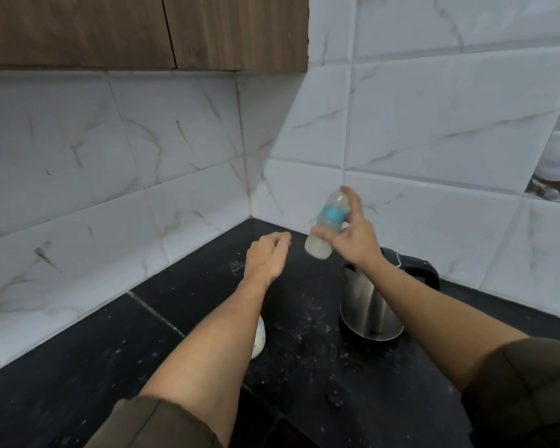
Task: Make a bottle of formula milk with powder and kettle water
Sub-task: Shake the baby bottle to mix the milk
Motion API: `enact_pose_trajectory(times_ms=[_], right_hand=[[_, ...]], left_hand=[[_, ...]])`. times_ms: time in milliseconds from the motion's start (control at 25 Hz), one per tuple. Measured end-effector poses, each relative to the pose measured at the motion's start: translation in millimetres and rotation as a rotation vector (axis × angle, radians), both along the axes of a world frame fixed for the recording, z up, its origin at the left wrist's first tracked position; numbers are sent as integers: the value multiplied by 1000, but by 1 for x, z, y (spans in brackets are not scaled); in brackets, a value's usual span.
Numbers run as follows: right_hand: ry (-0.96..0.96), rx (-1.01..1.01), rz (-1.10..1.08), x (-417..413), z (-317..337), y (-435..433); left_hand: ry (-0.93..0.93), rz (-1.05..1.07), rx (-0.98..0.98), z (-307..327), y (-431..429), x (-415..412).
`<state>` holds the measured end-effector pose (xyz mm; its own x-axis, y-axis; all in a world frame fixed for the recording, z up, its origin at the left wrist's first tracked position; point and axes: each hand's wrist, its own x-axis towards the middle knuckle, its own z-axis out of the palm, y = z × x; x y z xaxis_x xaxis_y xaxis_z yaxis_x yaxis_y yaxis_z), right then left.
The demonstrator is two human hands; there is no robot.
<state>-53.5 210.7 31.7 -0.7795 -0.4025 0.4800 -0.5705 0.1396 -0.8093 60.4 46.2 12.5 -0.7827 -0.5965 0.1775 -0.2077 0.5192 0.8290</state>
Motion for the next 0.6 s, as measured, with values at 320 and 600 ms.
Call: enact_pose_trajectory(times_ms=[320,600], right_hand=[[-682,-247,513,16,48,-17],[-759,-660,375,-4,61,-21]], left_hand=[[-293,141,-388,-2,-25,-12],[-321,106,-426,-1,-27,-18]])
